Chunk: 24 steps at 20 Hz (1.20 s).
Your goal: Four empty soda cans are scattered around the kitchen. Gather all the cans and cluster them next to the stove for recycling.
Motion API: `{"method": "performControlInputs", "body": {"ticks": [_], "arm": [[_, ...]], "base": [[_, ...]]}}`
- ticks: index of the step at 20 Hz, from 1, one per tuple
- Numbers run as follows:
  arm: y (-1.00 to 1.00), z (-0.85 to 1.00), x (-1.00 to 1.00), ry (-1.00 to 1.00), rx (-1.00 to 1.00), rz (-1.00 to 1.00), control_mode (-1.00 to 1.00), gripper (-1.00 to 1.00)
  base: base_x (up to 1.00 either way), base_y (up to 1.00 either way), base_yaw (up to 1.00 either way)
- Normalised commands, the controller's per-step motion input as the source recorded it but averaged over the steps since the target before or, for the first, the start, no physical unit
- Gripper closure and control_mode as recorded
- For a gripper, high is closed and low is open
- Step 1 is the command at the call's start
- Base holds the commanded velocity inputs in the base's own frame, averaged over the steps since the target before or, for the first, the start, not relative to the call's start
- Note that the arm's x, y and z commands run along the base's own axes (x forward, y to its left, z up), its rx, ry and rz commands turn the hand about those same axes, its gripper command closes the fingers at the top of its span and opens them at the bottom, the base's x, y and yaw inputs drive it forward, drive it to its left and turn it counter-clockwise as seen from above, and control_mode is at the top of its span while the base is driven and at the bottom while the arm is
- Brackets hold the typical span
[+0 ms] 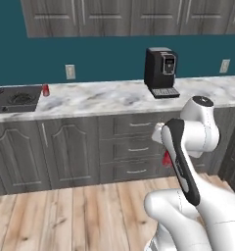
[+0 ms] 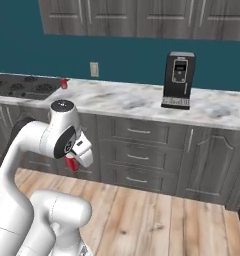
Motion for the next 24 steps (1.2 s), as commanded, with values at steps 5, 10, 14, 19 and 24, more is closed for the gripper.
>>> {"method": "performControlInputs", "body": {"ticks": [5, 10, 14, 19, 24], "arm": [[0.00, 0.00, 0.00, 0.00, 0.00, 0.00, 1.00, 1.00], [0.00, 0.00, 0.00, 0.00, 0.00, 0.00, 1.00, 1.00], [0.00, 0.00, 0.00, 0.00, 0.00, 0.00, 1.00, 1.00], [0.00, 0.00, 0.00, 0.00, 0.00, 0.00, 1.00, 1.00], [0.00, 0.00, 0.00, 0.00, 0.00, 0.00, 1.00, 1.00]], "base": [[0.56, 0.00, 0.09], [0.58, 0.00, 0.09], [0.61, 0.02, 0.11], [0.67, 0.15, 0.12], [0.64, 0.27, 0.13]]}}
